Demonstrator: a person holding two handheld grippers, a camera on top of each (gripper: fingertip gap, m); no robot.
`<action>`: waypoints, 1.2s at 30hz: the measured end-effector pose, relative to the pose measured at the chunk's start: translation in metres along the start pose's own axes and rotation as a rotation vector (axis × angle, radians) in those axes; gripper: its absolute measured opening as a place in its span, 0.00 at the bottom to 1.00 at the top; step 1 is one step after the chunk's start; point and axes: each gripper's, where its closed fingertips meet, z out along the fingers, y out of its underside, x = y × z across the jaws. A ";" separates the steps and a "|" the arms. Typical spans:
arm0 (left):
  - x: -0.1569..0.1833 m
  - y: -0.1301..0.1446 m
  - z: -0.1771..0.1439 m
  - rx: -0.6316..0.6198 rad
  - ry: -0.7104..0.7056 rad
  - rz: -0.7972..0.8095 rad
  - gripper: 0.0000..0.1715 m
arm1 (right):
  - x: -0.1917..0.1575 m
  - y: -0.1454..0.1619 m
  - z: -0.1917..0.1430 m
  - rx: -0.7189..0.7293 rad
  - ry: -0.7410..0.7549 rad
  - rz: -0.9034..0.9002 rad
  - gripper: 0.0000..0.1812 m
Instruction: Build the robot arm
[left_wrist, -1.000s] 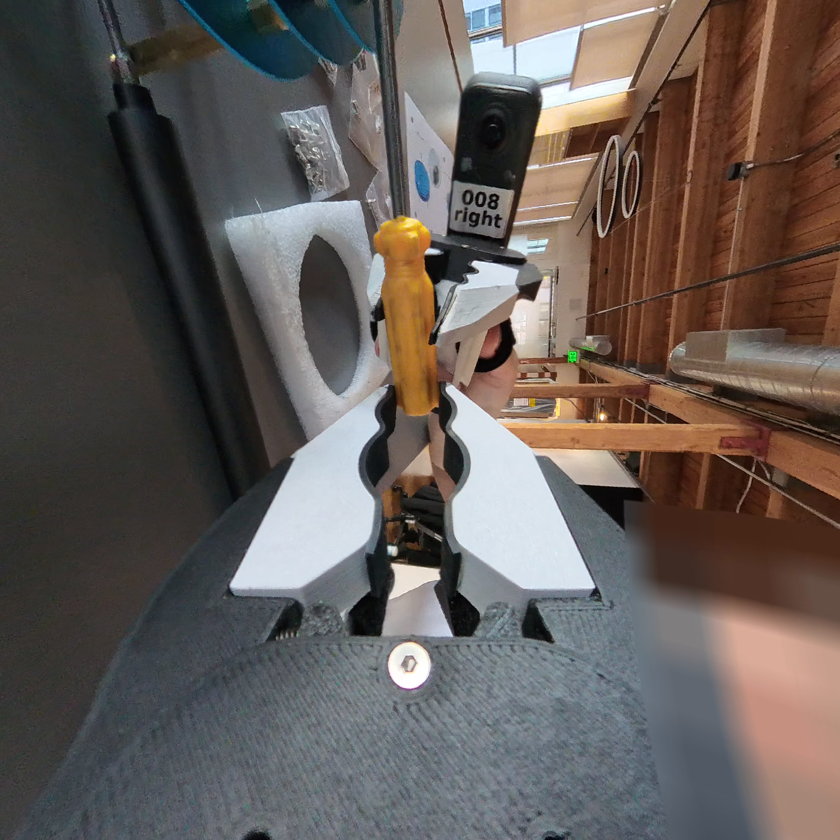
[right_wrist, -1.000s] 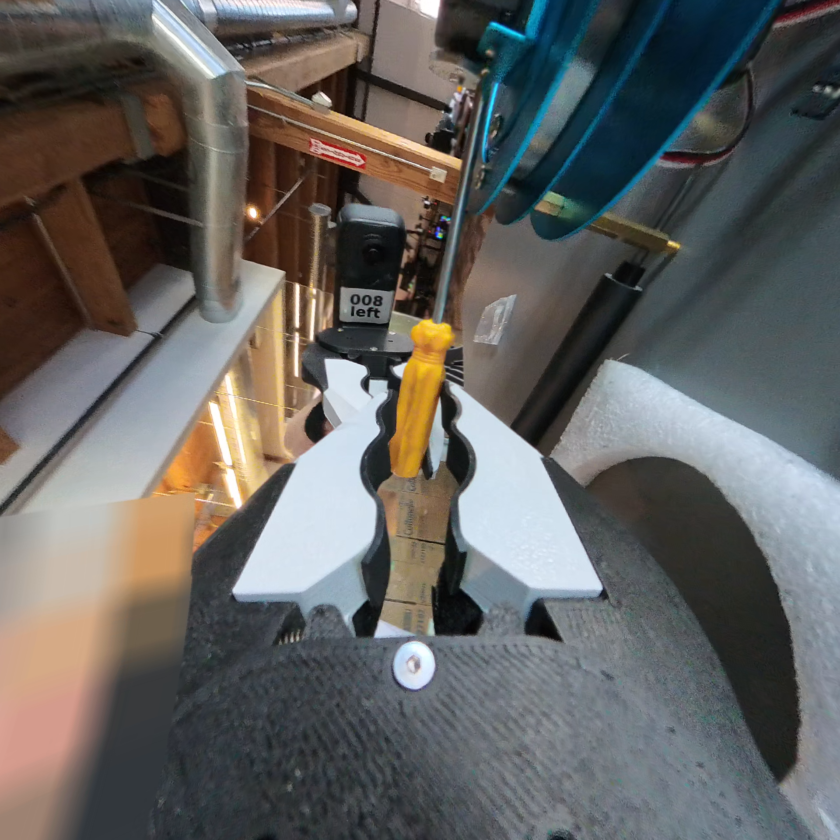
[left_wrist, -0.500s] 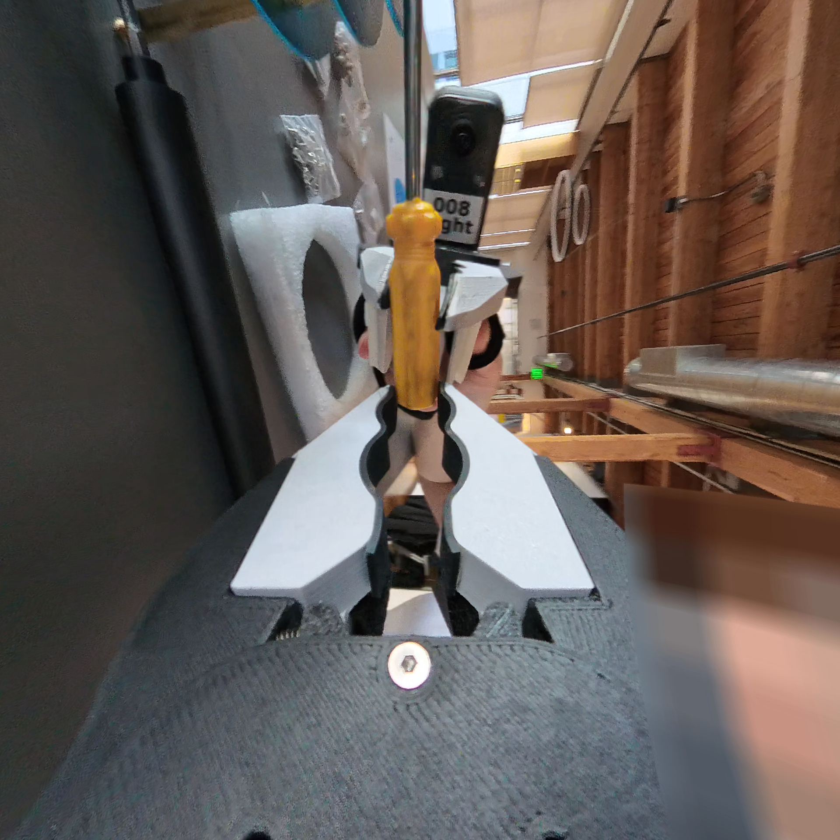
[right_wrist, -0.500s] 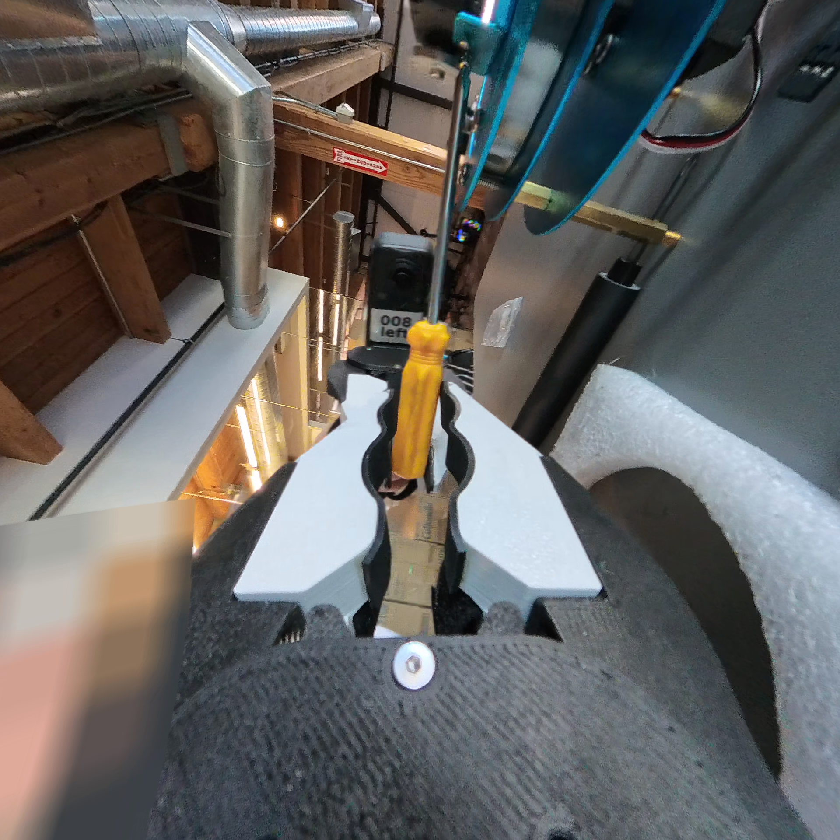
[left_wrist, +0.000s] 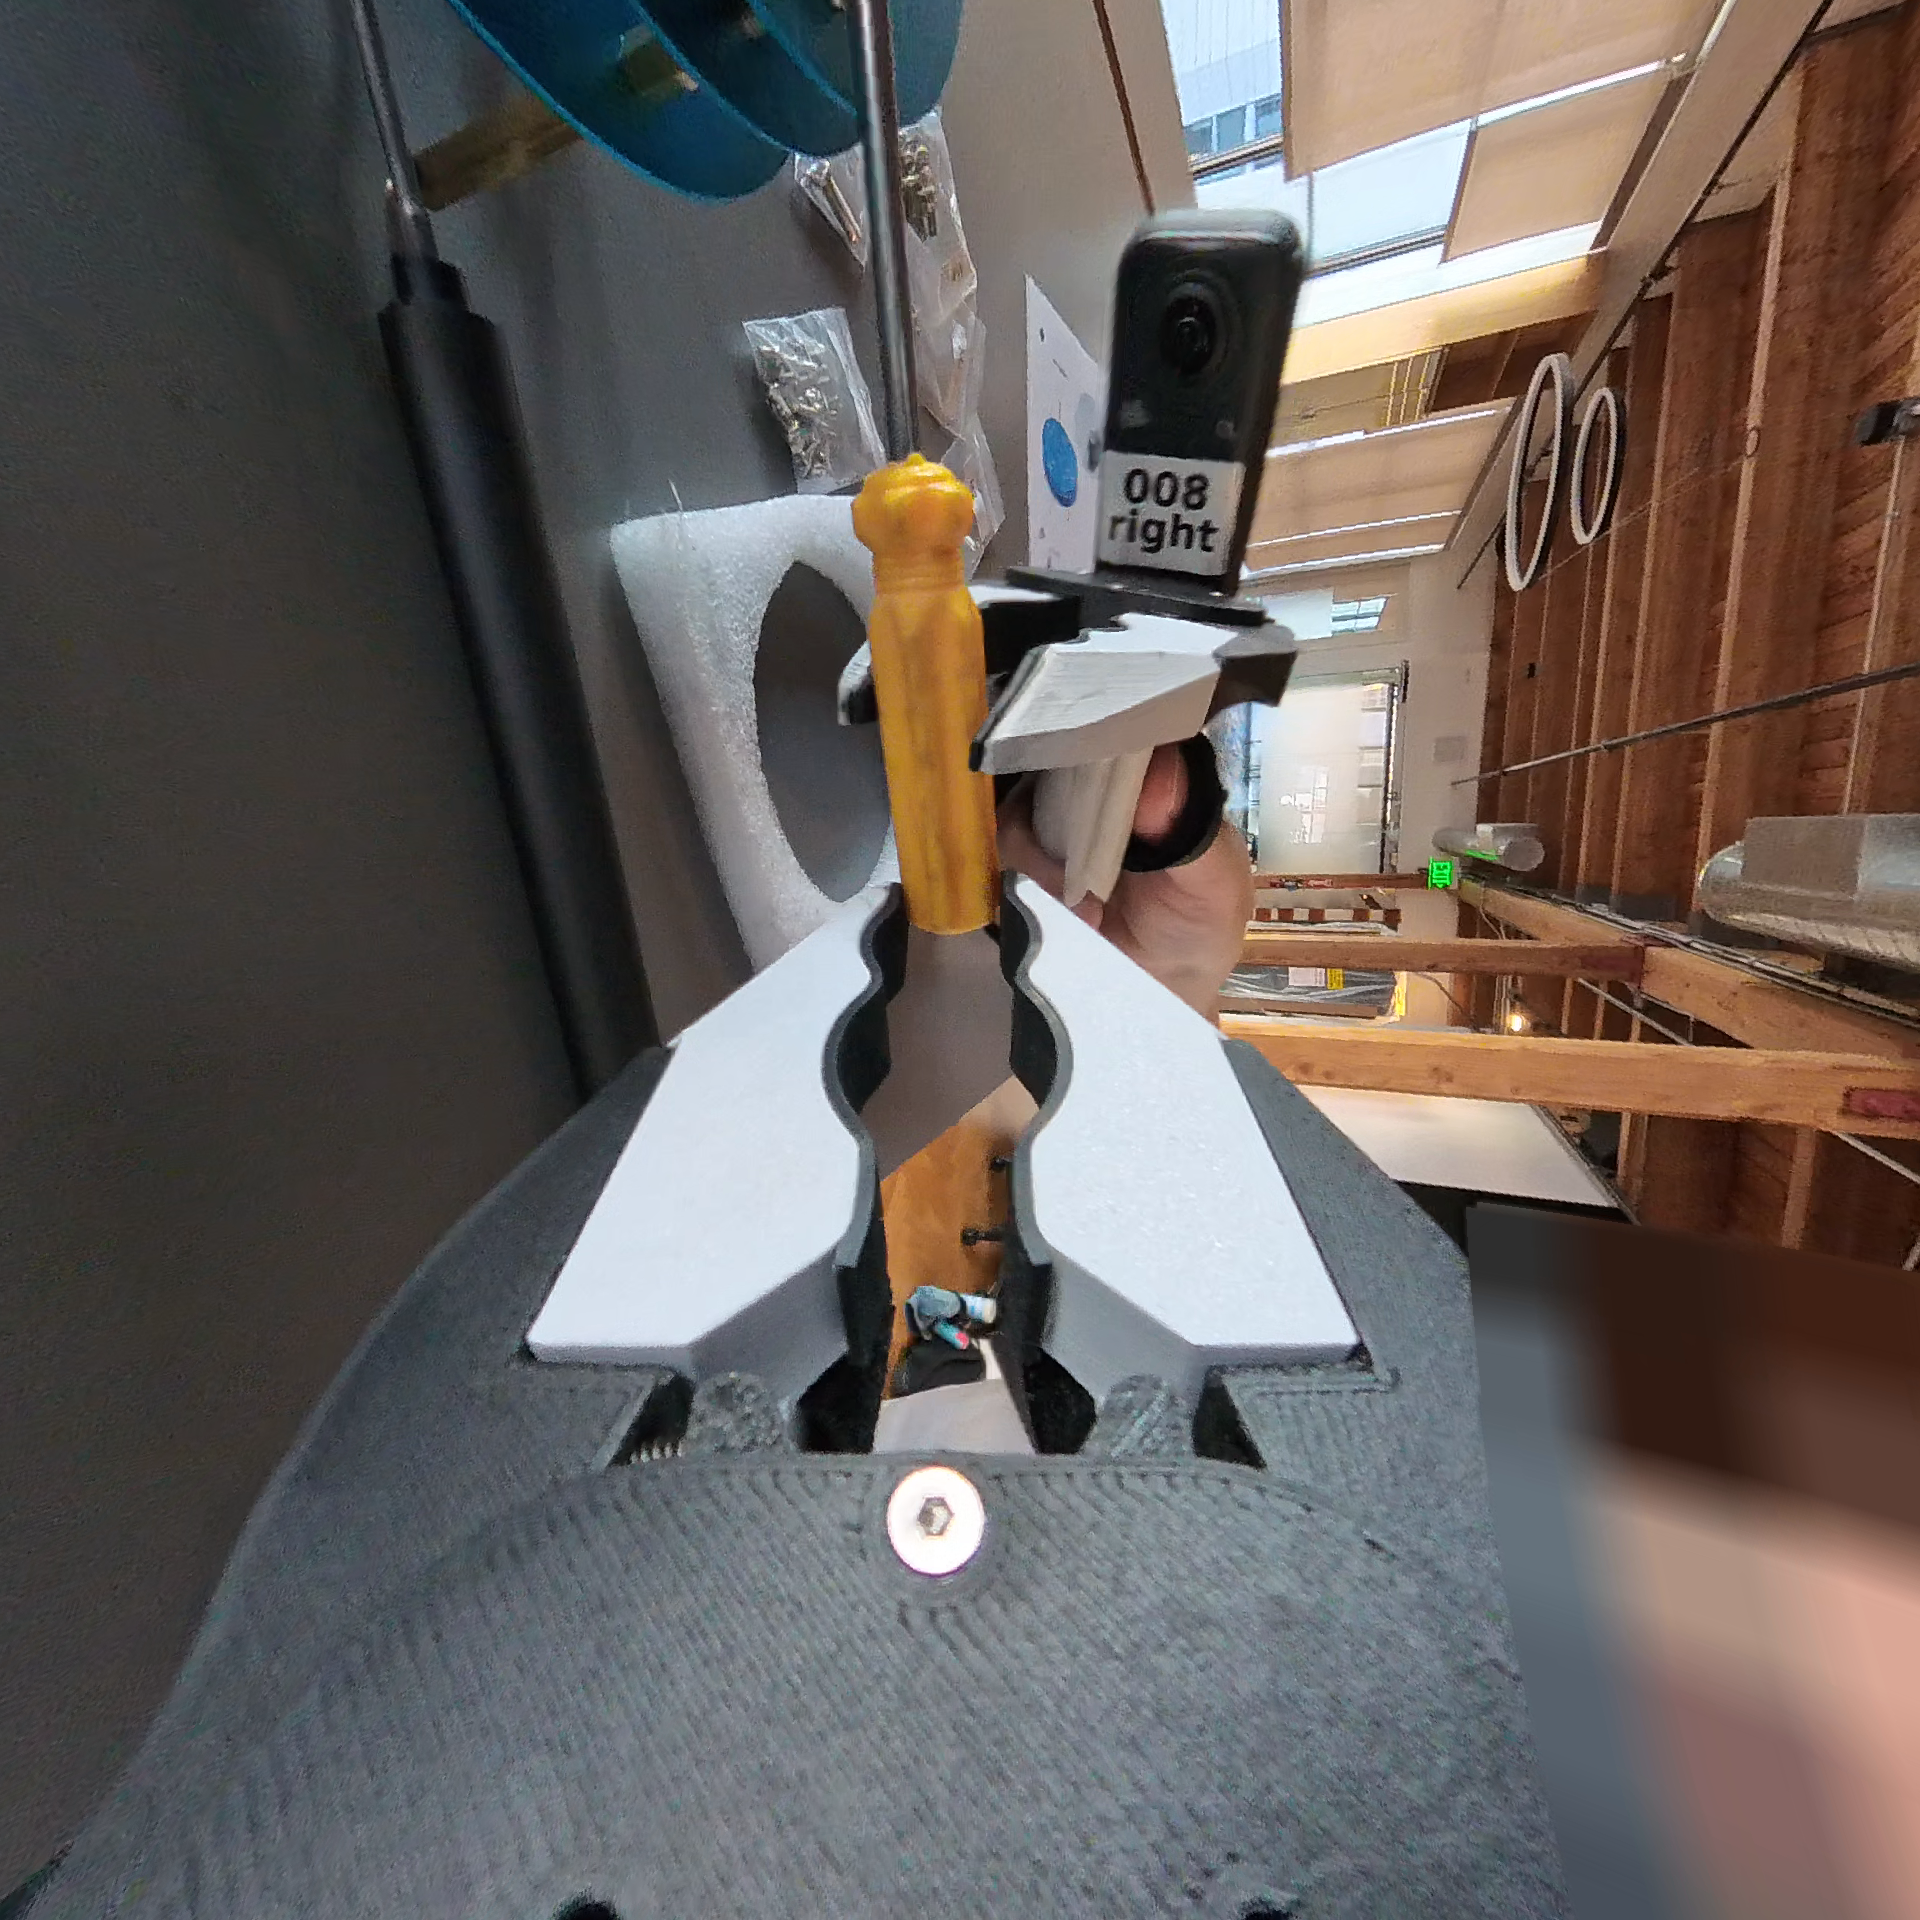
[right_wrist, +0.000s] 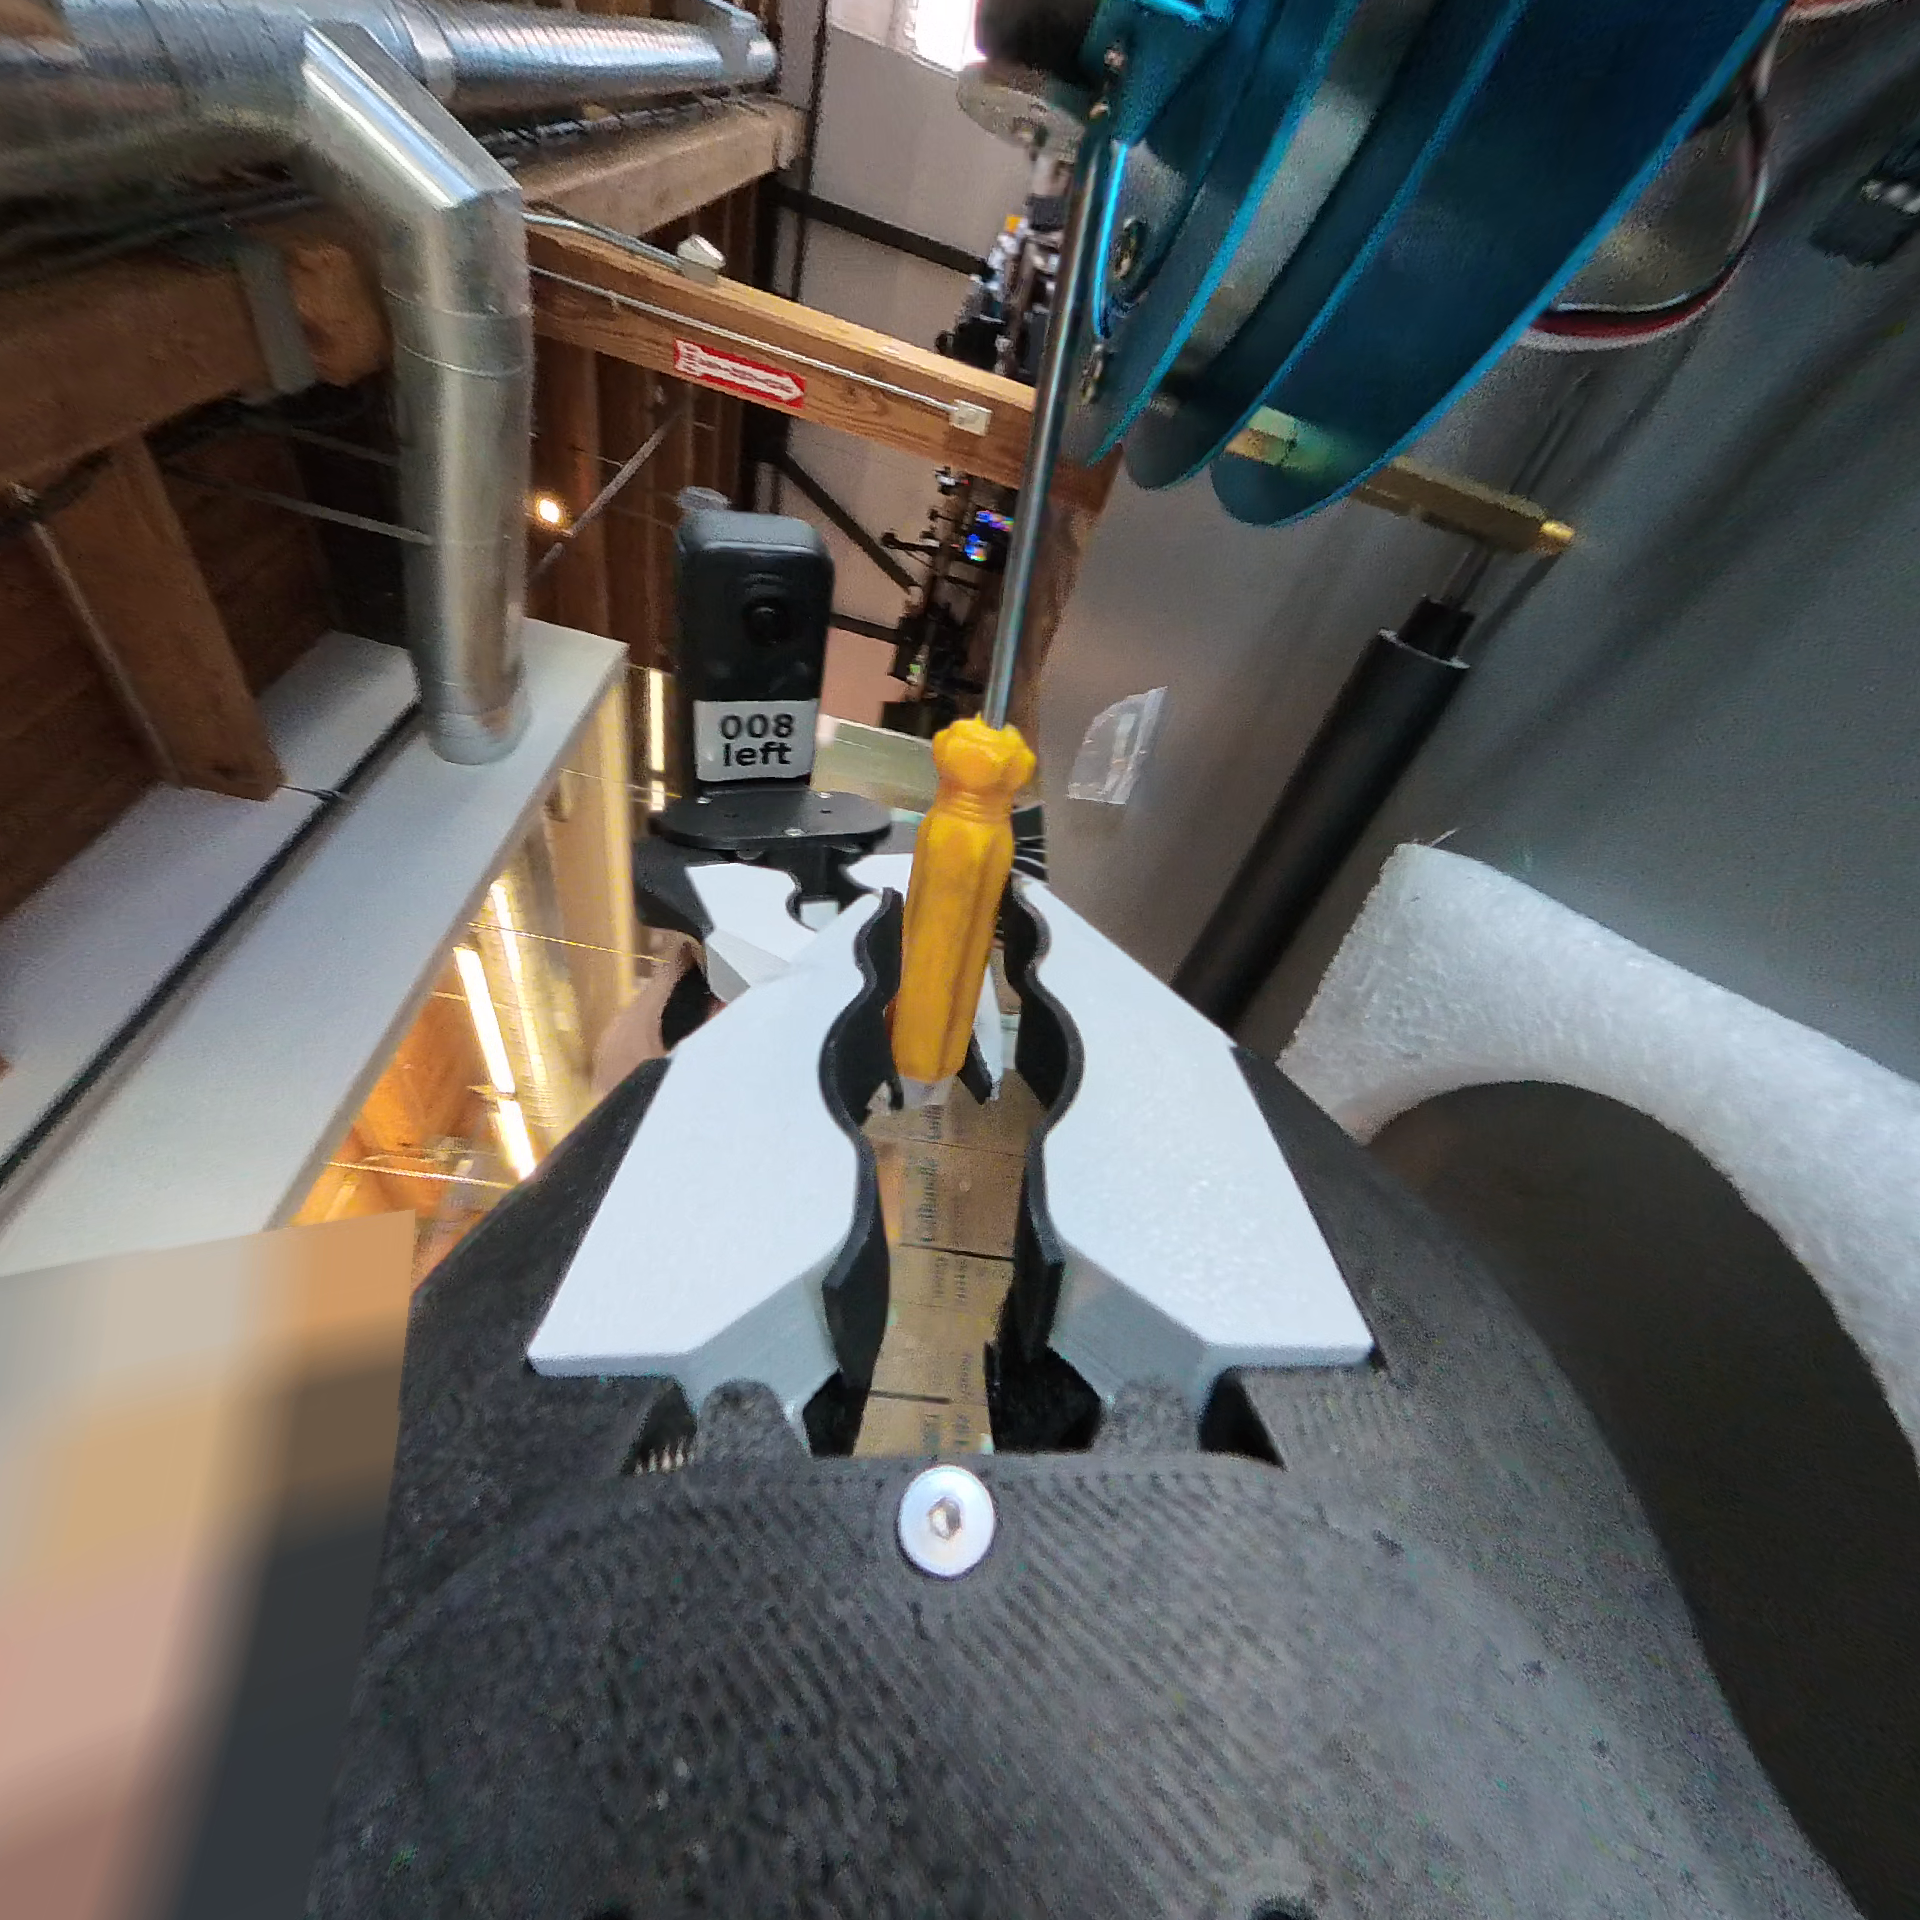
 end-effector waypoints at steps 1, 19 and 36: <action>0.001 -0.001 0.000 0.008 0.009 0.005 0.09 | -0.002 -0.001 0.000 0.006 -0.028 0.023 0.10; -0.006 0.002 0.008 0.041 0.005 0.020 0.08 | 0.009 0.001 0.000 -0.004 0.081 -0.093 0.13; -0.003 -0.001 0.005 0.090 0.117 -0.035 0.08 | 0.004 0.002 0.003 -0.030 -0.060 0.028 0.10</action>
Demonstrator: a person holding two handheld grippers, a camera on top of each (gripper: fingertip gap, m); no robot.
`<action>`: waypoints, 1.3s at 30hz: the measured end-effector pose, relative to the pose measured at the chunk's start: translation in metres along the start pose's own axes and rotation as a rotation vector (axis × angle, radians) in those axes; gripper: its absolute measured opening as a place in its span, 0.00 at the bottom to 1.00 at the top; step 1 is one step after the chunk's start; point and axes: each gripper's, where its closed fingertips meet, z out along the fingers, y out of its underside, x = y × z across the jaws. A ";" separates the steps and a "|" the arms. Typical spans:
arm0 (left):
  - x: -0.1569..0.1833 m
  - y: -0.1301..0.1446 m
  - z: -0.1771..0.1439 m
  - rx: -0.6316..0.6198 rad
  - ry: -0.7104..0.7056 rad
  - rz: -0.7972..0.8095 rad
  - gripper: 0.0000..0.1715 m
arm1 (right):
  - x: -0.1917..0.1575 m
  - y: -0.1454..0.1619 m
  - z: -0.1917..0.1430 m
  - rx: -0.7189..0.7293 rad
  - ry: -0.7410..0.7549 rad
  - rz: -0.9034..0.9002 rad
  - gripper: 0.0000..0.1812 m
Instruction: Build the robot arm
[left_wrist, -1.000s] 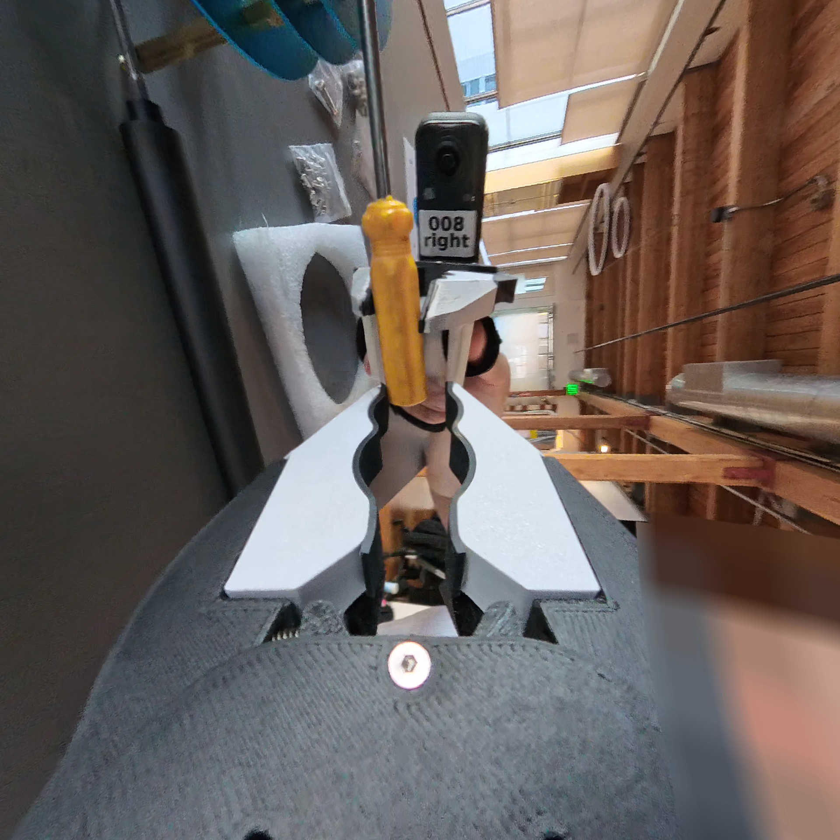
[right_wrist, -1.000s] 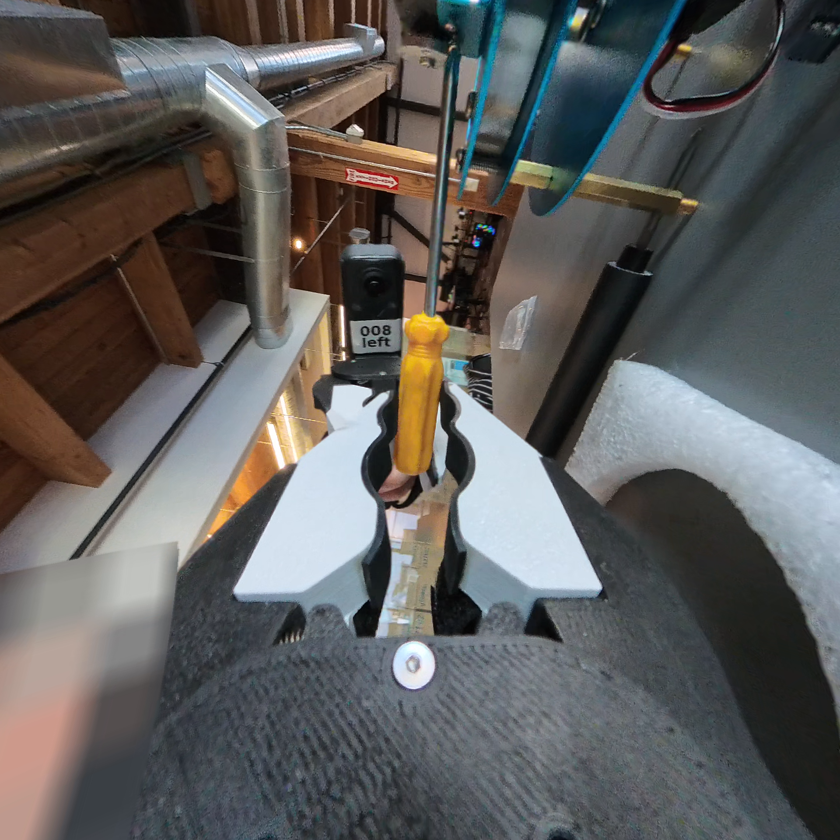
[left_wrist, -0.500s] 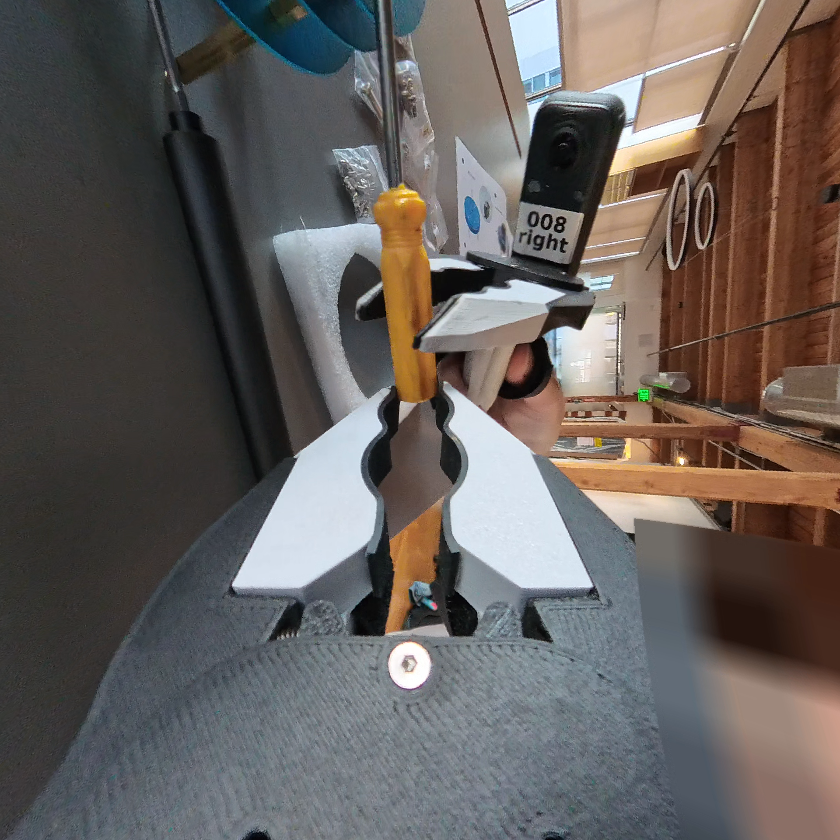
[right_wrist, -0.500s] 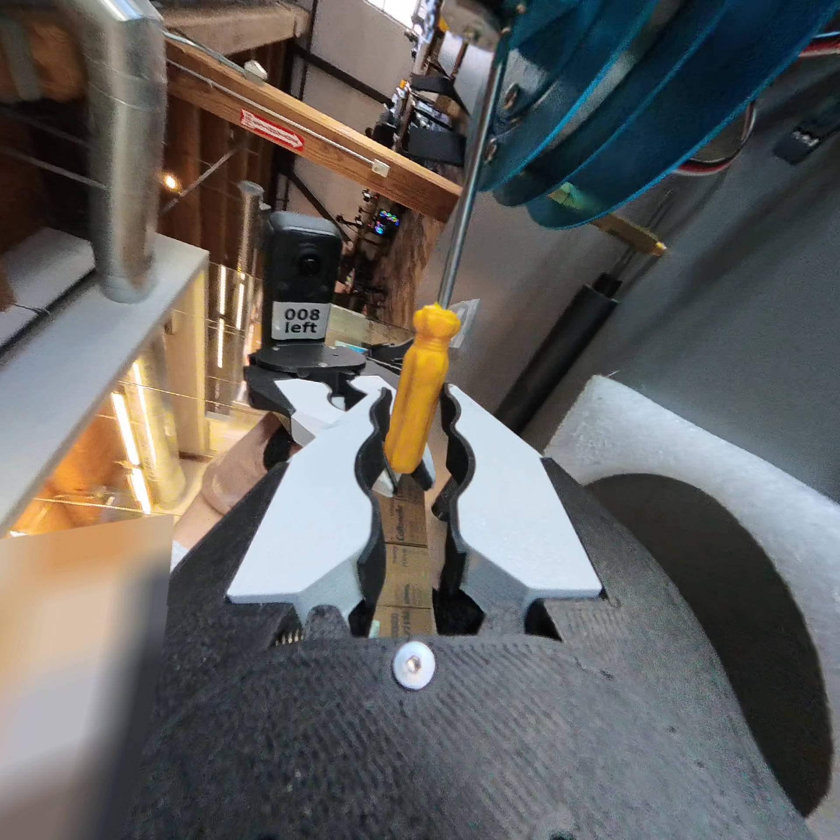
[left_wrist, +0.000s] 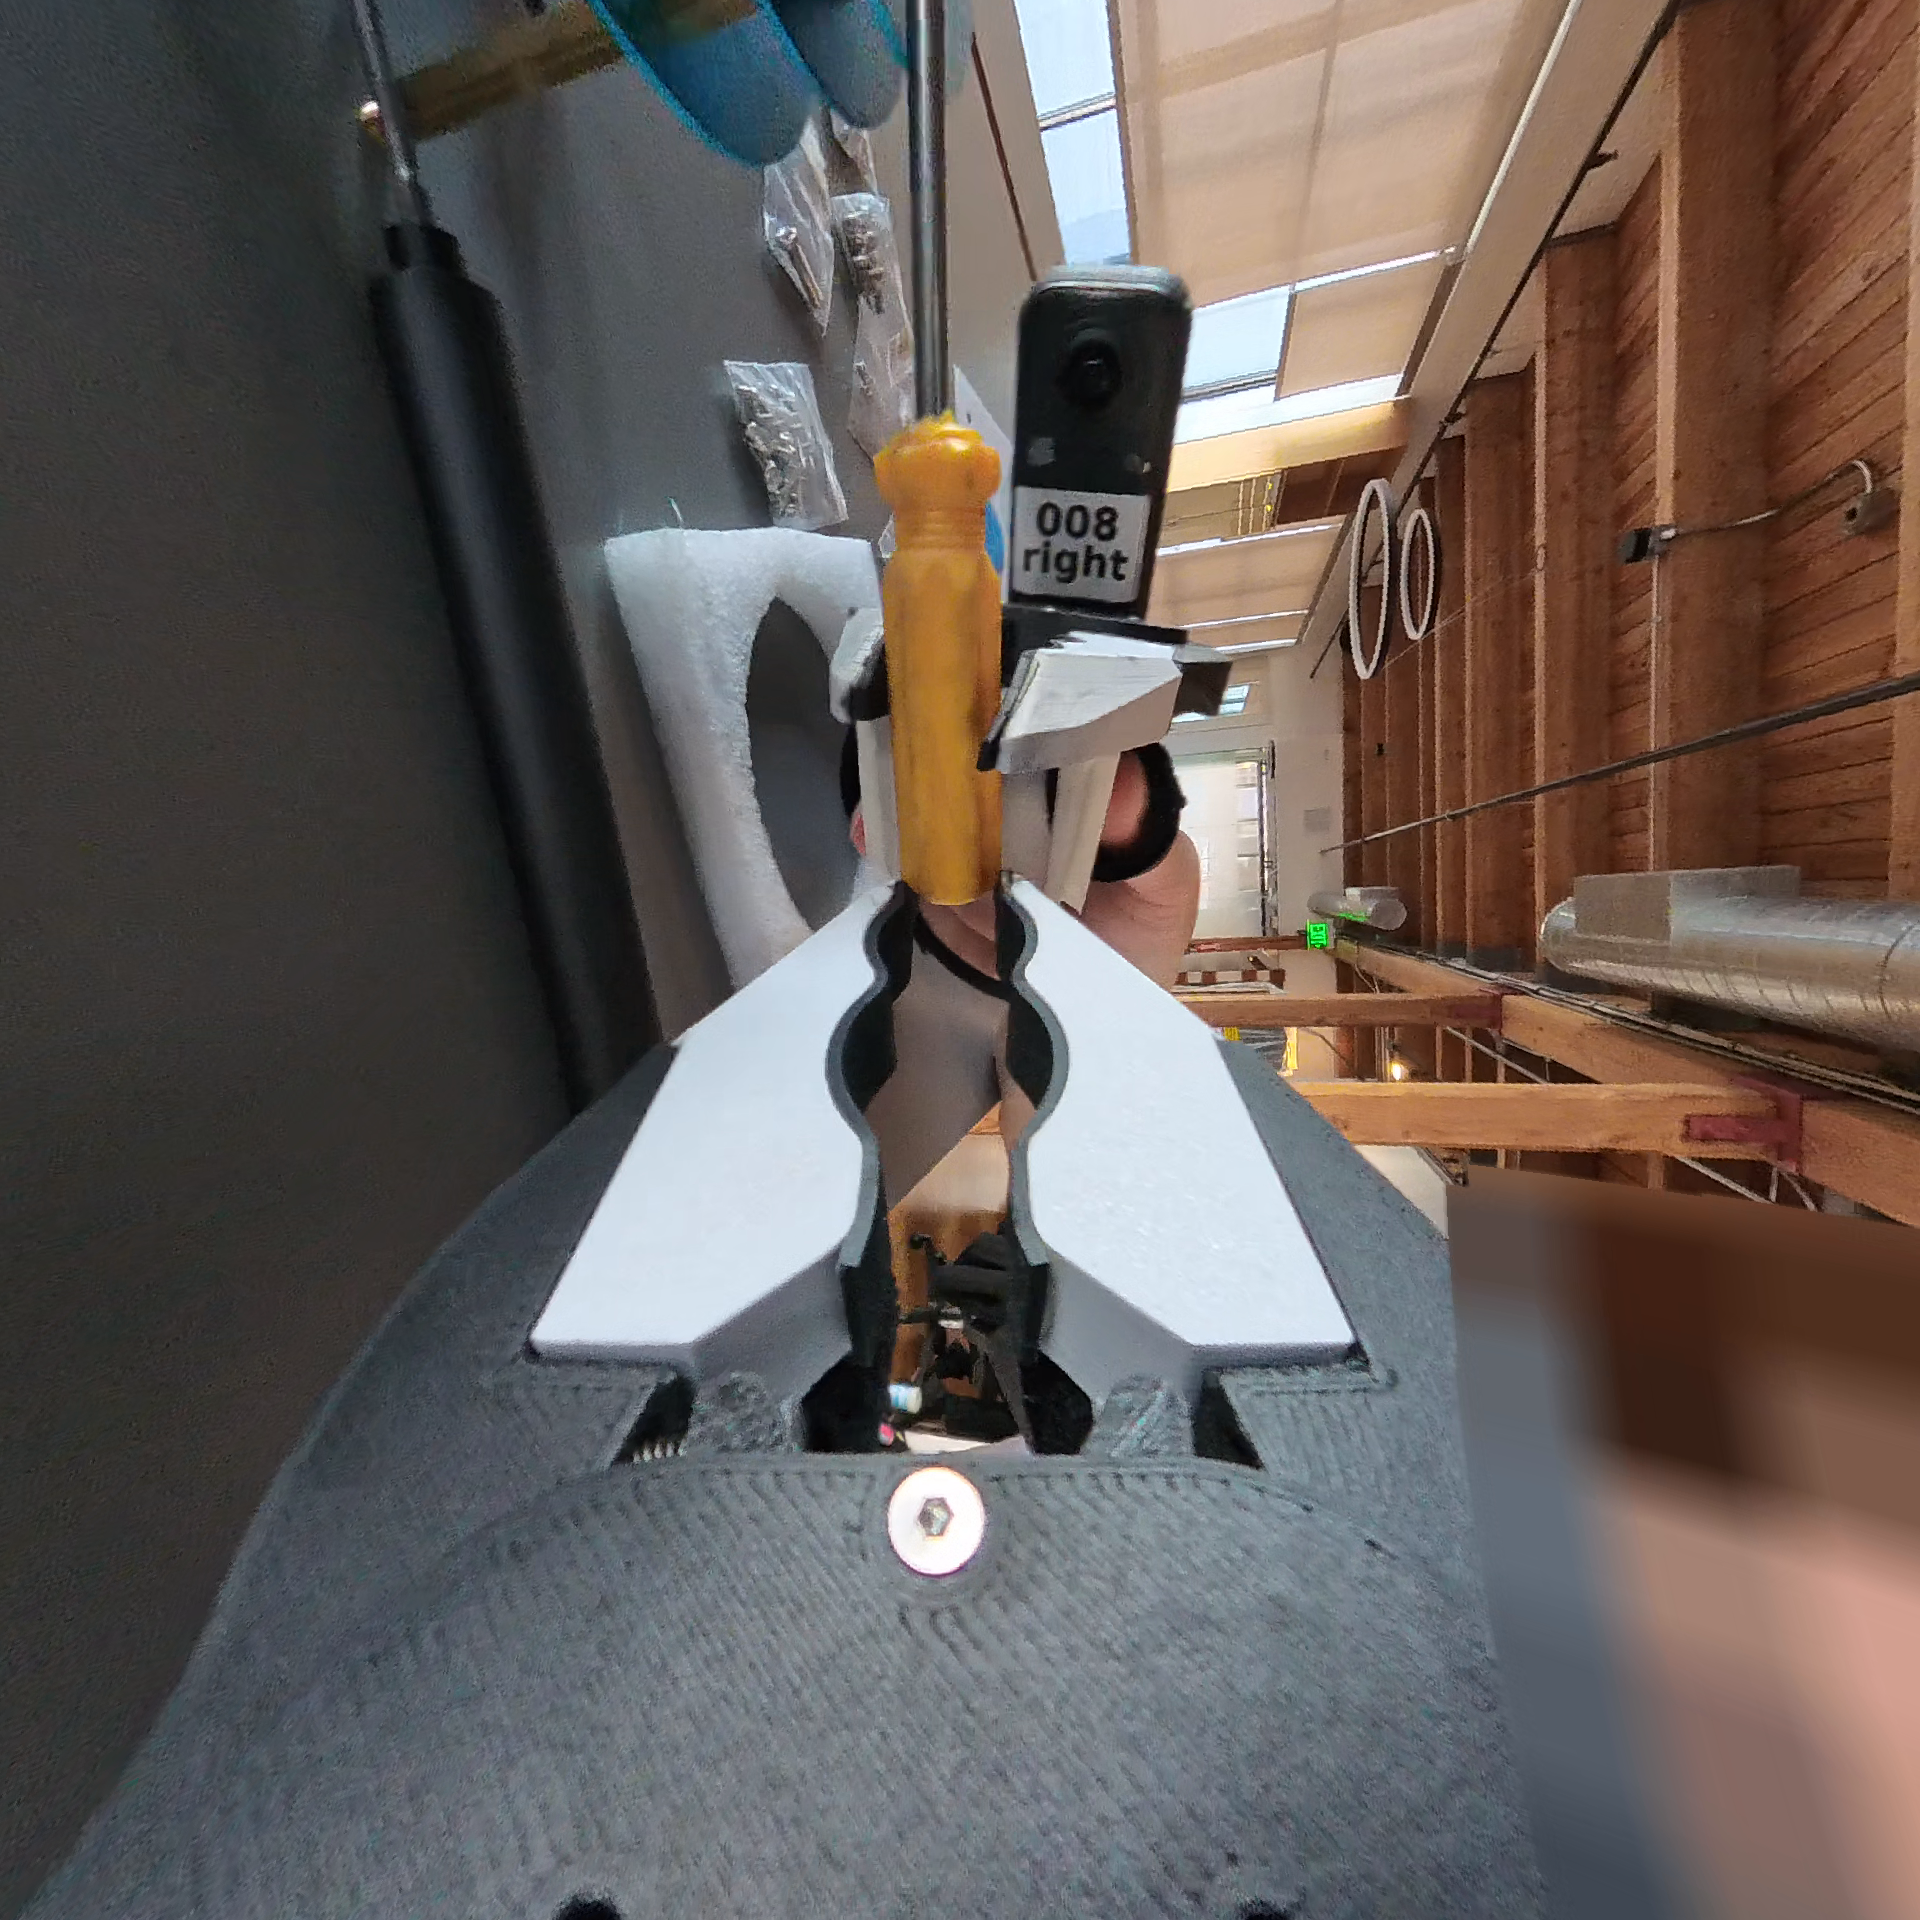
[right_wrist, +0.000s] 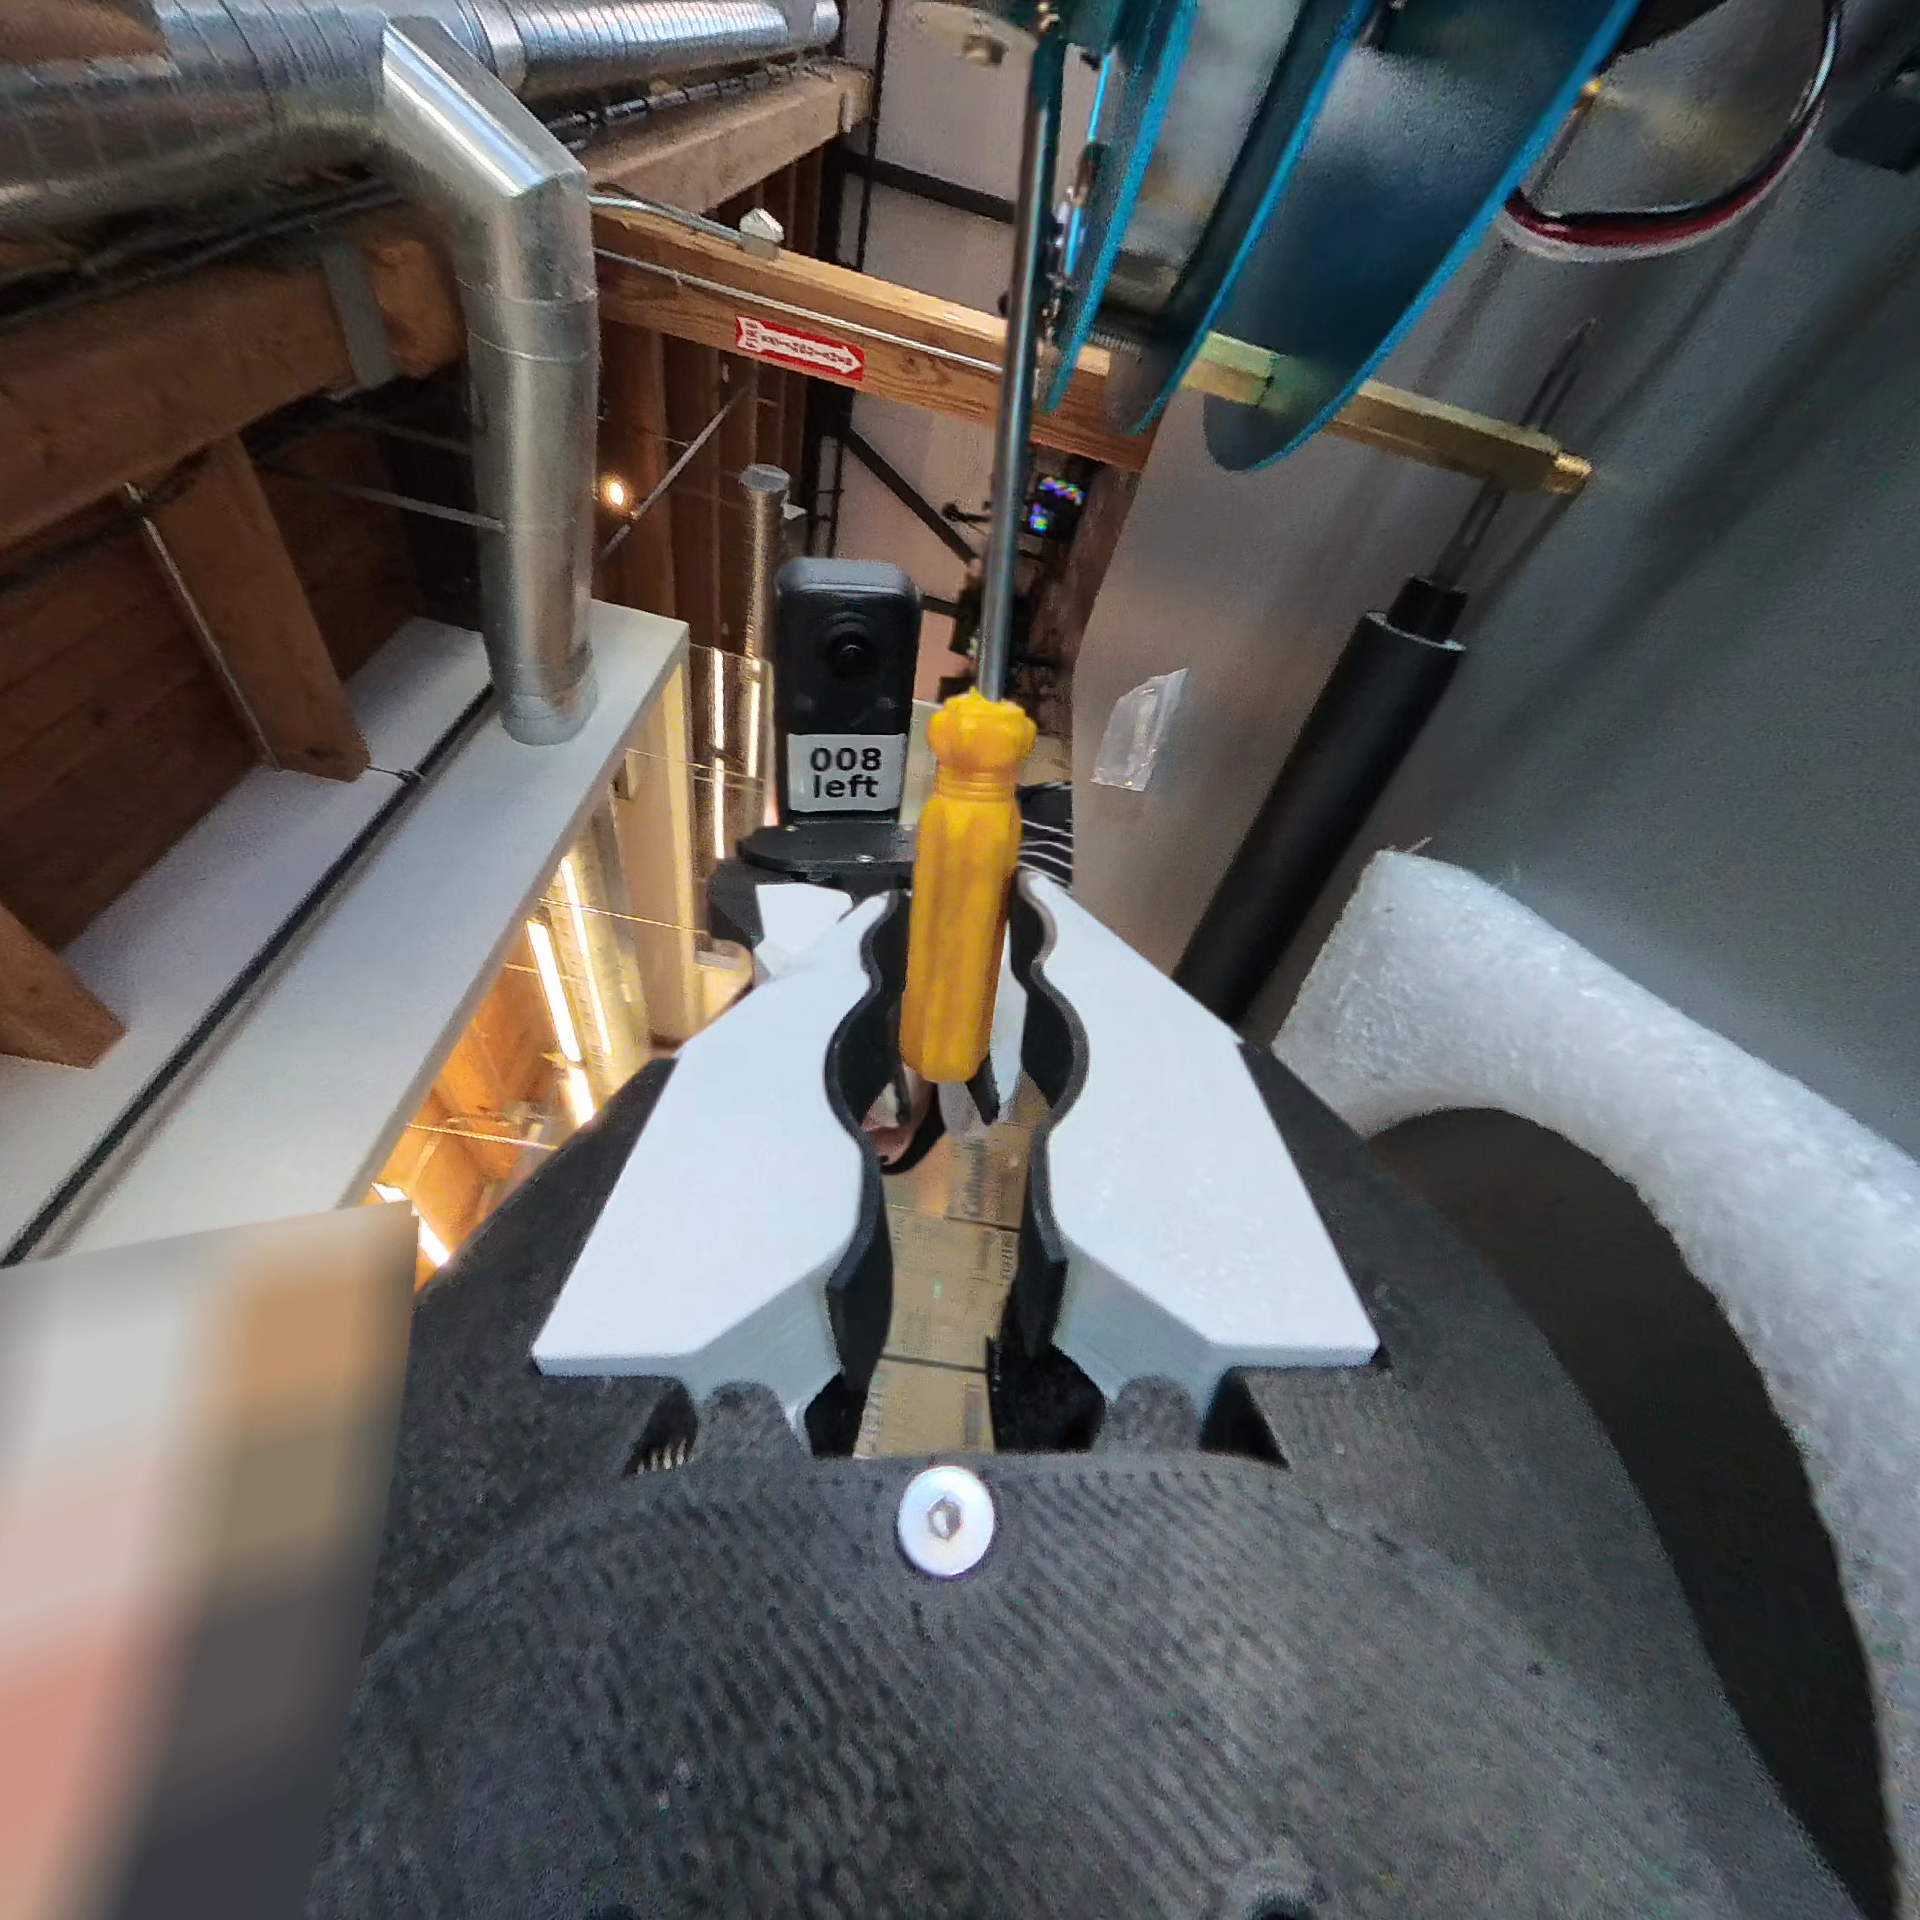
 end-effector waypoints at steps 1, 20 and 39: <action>0.000 0.000 0.000 0.002 -0.011 0.008 0.07 | 0.001 0.000 0.000 -0.003 0.018 -0.025 0.10; 0.016 0.007 0.009 -0.015 0.010 0.081 0.00 | 0.001 -0.006 -0.007 0.042 0.027 -0.027 0.09; 0.004 -0.013 -0.010 0.081 0.037 0.065 0.26 | -0.007 -0.014 -0.007 0.082 -0.099 0.060 0.09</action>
